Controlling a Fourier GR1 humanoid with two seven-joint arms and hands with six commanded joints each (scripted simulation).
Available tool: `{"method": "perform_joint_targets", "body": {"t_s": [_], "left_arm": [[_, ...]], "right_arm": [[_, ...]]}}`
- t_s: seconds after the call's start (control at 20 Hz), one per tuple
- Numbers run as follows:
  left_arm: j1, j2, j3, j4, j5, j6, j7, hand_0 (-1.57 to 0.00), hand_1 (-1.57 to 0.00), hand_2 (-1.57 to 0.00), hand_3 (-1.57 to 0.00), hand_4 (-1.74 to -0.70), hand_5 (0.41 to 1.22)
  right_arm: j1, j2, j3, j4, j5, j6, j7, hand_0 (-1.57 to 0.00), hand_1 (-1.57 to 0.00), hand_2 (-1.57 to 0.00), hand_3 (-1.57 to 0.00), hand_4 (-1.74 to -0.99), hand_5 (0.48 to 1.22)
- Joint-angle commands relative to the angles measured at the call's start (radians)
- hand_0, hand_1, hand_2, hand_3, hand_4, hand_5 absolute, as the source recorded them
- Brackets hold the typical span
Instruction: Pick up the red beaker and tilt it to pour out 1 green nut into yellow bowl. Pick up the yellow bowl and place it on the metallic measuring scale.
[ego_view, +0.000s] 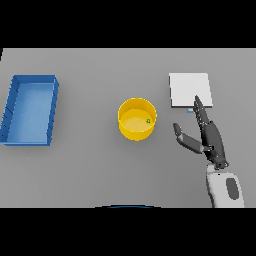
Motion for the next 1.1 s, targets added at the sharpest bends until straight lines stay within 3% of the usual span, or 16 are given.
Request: {"method": "perform_joint_targets", "body": {"t_s": [0.0, 0.15, 0.35, 0.4, 0.55, 0.75, 0.8, 1.05], "left_arm": [[0.024, 0.015, 0.027, 0.008, 0.041, 0.028, 0.036, -1.57, -1.56, -1.56, -1.44, -1.72, 1.22], [0.111, 0.046, 0.057, 0.0, 0.129, 0.098, 0.111, -1.57, -1.57, -1.57, -1.41, -1.73, 1.221], [0.258, 0.067, 0.099, -0.017, 0.258, 0.156, 0.201, -1.57, -1.57, -1.57, -1.5, -1.74, 1.221], [0.303, 0.067, 0.11, -0.036, 0.293, 0.18, 0.207, -1.57, -1.57, -1.57, -1.44, -1.74, 1.221], [0.41, 0.078, 0.138, -0.095, 0.386, 0.235, 0.252, -1.57, -1.57, -1.57, -1.45, -1.74, 1.221], [0.552, 0.114, 0.135, -0.227, 0.463, 0.318, 0.32, -1.57, -1.57, -1.57, -1.52, -1.74, 1.221], [0.586, 0.132, 0.127, -0.272, 0.472, 0.337, 0.333, -1.57, -1.57, -1.57, -1.48, -1.74, 1.221], [0.749, 0.21, 0.095, -0.551, 0.536, 0.445, 0.409, -1.57, -1.57, -1.57, -1.34, -1.74, 1.221]], "right_arm": [[-0.002, -0.001, 0.003, -0.002, 0.004, -0.002, 0.005, 0.0, 0.0, 0.0, 0.0, -1.298, 0.651], [-0.011, 0.018, 0.006, -0.001, -0.006, -0.005, 0.026, 0.0, 0.0, 0.0, 0.0, -1.276, 0.651], [0.001, 0.002, -0.002, -0.003, -0.018, 0.009, 0.01, 0.0, 0.0, 0.0, 0.0, -1.285, 0.663], [-0.01, 0.001, 0.001, 0.006, -0.007, 0.005, 0.011, 0.0, 0.0, 0.0, 0.0, -1.293, 0.667], [-0.011, 0.001, 0.006, 0.014, -0.007, 0.012, 0.018, 0.0, 0.0, 0.0, 0.0, -1.303, 0.682], [0.009, 0.0, 0.012, 0.013, 0.0, 0.013, 0.004, 0.0, 0.0, 0.0, 0.0, -1.304, 0.707], [0.012, -0.01, 0.01, 0.01, 0.003, 0.016, -0.013, 0.0, 0.0, 0.0, 0.0, -1.307, 0.714], [-0.006, -0.01, 0.015, 0.011, 0.019, 0.004, 0.01, 0.0, 0.0, 0.0, 0.0, -1.327, 0.724]]}}
